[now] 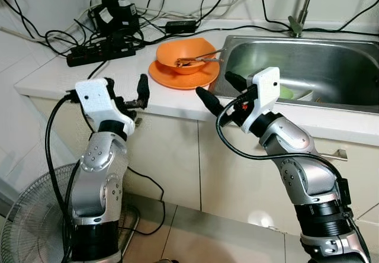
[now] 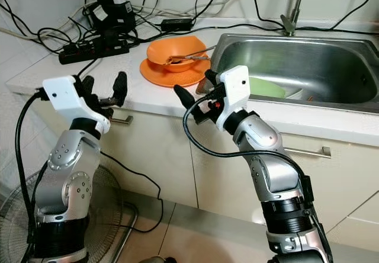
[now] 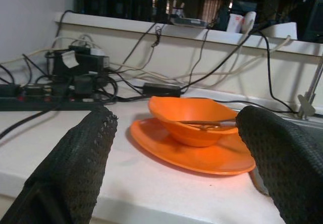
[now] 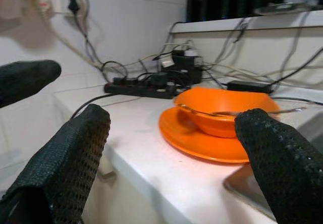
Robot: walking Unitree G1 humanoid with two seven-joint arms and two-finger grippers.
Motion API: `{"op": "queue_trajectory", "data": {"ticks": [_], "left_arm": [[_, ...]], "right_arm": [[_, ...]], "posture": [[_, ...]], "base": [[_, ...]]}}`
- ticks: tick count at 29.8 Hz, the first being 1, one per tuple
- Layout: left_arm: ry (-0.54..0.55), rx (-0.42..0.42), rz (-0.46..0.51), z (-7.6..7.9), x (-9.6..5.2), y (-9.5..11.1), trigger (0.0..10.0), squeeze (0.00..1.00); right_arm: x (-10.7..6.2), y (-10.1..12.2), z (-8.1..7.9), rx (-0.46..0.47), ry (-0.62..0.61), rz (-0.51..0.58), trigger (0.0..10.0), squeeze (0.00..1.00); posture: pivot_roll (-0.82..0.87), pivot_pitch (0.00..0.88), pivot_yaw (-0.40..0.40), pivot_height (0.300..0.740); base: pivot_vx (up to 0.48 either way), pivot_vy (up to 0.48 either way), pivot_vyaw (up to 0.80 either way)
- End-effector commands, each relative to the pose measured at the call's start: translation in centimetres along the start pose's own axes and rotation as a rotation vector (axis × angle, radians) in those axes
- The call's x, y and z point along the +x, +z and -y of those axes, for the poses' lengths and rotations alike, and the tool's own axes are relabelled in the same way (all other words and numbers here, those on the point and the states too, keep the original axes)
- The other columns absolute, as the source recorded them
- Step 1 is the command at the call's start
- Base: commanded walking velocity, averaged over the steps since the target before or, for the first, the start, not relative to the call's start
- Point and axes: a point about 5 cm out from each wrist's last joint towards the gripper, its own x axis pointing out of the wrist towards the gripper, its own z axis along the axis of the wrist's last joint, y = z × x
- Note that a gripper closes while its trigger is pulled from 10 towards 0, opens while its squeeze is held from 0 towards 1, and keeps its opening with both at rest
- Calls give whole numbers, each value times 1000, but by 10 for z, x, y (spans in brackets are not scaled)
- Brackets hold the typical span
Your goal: Kitchen organization
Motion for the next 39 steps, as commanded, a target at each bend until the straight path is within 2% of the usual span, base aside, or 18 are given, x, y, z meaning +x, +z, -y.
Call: {"op": "queue_trajectory", "data": {"ticks": [1, 8, 15, 21, 39], "left_arm": [[-7, 3, 9, 2, 1, 3, 10000, 0], [-10, 6, 7, 2, 1, 3, 10000, 0], [44, 40, 57, -4, 2, 14, 10000, 0], [48, 34, 72, -4, 5, 20, 10000, 0], [42, 31, 79, -1, 4, 23, 10000, 0]], "right_arm": [[0, 6, 1, 5, -6, 14, 10000, 0], [0, 6, 1, 3, -12, 22, 10000, 0], [0, 7, 1, -3, -9, 29, 10000, 0], [1, 10, 1, -7, -15, 45, 10000, 0], [0, 11, 0, -16, -13, 49, 10000, 0]], "posture": [[-111, 0, 115, 740], [-109, 0, 114, 740], [-107, 0, 115, 740], [-107, 1, 118, 740], [-106, 6, 119, 740]], "base": [[0, 0, -800], [0, 0, -701], [0, 0, 0], [316, 0, 0], [423, 0, 0]]}}
